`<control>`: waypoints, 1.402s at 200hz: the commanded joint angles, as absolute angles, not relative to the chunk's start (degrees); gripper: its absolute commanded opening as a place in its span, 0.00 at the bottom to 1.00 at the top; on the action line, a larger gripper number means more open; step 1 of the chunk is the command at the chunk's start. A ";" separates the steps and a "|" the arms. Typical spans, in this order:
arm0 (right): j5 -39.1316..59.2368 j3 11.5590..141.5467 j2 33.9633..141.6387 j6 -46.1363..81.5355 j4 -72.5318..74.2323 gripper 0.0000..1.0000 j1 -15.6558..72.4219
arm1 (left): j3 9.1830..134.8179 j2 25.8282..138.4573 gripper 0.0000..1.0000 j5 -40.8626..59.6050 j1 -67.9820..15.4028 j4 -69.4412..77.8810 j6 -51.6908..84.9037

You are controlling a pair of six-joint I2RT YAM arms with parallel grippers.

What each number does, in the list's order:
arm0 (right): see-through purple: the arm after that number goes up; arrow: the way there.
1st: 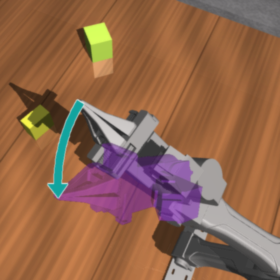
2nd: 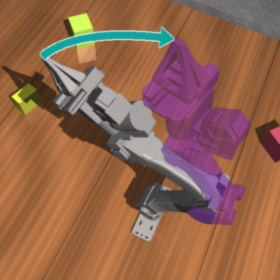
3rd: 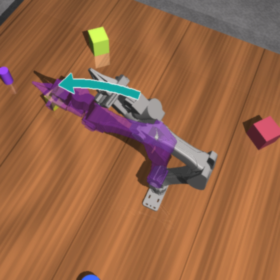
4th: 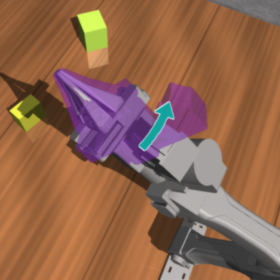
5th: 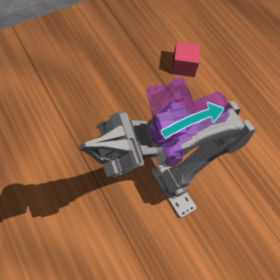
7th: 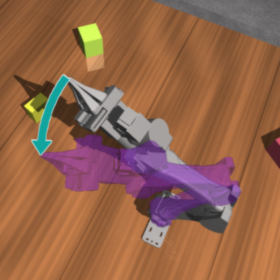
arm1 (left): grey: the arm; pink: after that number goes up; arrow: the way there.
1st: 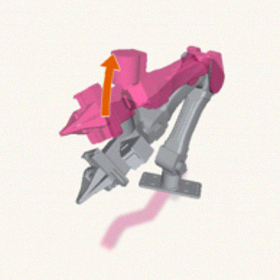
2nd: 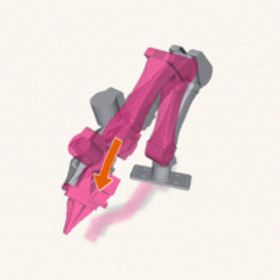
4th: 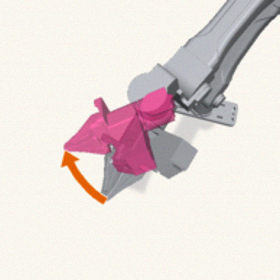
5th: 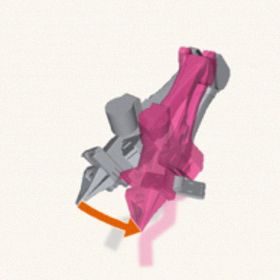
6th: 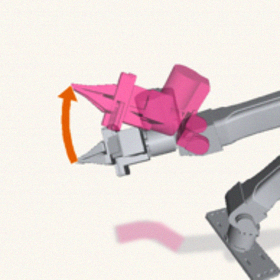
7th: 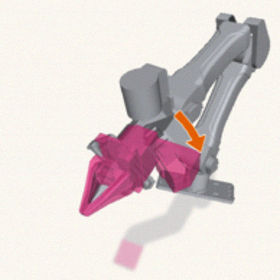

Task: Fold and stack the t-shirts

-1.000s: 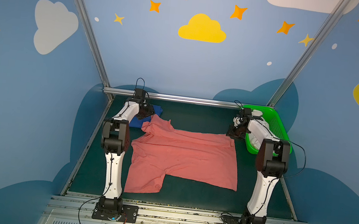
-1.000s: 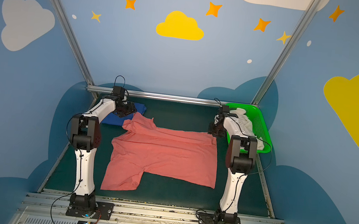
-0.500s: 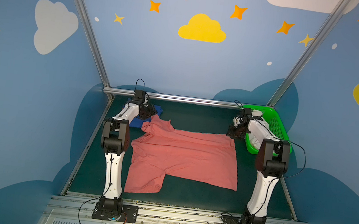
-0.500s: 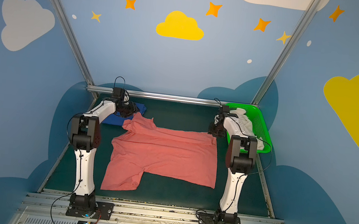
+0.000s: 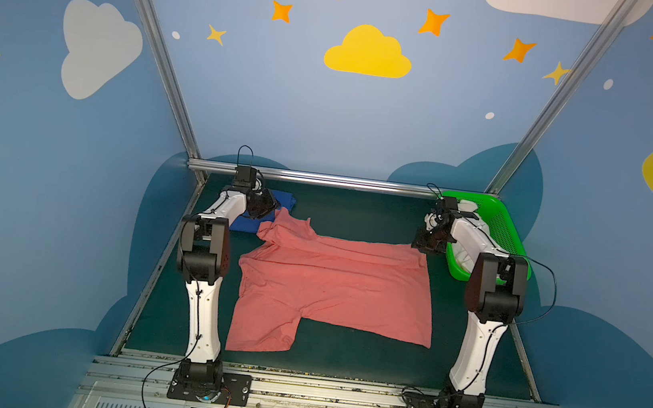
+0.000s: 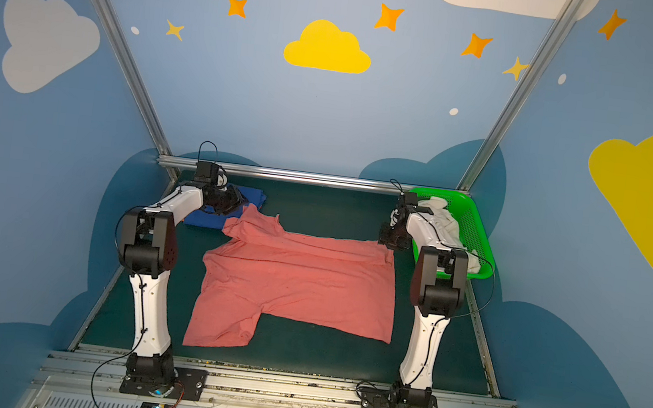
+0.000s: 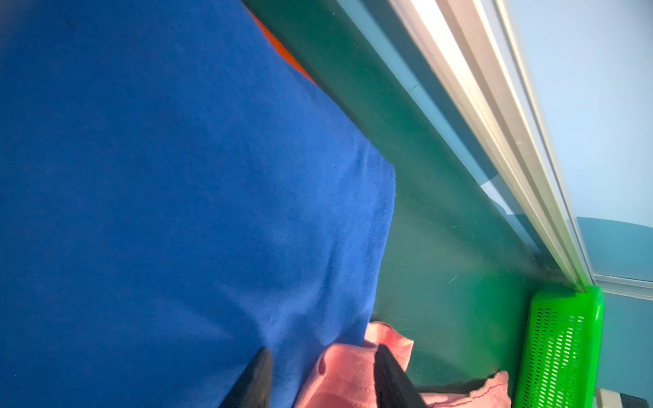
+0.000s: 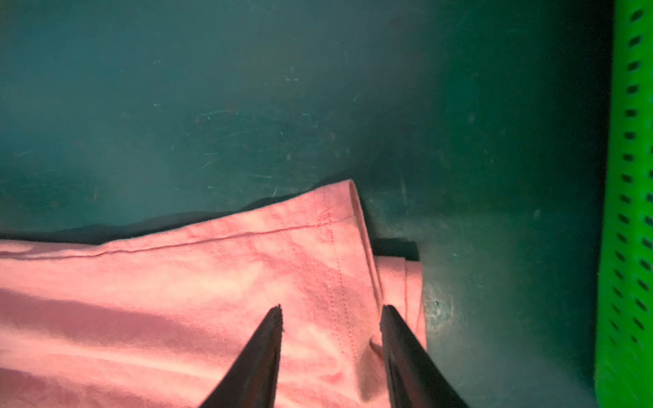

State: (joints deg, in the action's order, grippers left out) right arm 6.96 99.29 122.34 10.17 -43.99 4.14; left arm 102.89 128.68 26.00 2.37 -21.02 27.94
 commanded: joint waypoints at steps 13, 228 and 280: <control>7.25 98.37 122.61 10.43 -44.76 0.47 3.87 | 103.13 127.04 0.39 27.07 2.64 -20.82 27.61; 7.48 98.53 123.13 10.59 -45.01 0.47 3.87 | 108.42 131.91 0.27 24.71 1.86 -29.03 23.66; 7.39 98.44 123.22 10.56 -45.07 0.47 3.85 | 110.26 133.39 0.23 24.01 1.51 -30.78 22.96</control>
